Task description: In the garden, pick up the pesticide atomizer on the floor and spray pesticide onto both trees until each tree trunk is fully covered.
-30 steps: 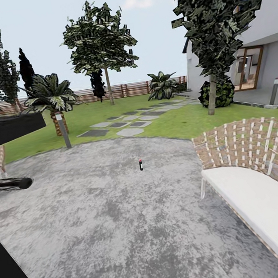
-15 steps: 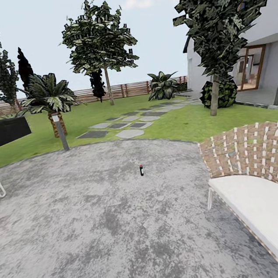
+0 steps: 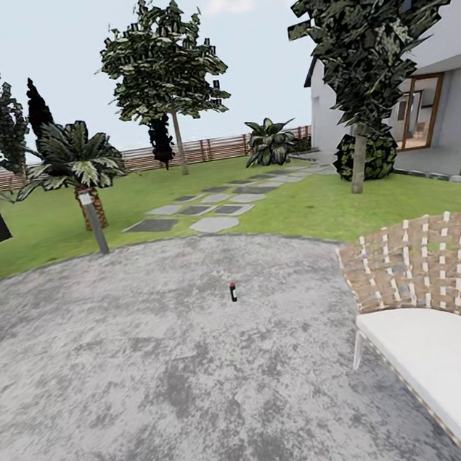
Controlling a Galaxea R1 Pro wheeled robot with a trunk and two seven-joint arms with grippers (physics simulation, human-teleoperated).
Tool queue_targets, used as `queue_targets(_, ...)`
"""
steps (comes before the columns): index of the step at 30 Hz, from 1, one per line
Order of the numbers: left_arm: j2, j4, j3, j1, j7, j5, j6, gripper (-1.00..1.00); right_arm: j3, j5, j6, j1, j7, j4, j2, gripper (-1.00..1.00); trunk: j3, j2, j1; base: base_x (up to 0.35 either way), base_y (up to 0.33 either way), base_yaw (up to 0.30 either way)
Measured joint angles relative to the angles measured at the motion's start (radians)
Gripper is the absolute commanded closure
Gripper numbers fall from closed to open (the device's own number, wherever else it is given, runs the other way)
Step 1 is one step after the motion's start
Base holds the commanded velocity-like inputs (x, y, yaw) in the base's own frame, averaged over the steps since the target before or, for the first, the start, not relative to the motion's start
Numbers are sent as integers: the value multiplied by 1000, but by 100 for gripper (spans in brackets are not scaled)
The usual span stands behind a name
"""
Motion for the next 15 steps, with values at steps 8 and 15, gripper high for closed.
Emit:
queue_targets(8, 0, 0, 0, 0, 0, 0, -1, -100, 0, 0, 0, 0, 0, 0, 0, -100, 0, 0, 0, 307, -132, 0)
queue_targets(15, 0, -1, 0, 0, 0, 0, -2, -100, 0, 0, 0, 0, 0, 0, 0, -100, 0, 0, 0, 311, -133, 0)
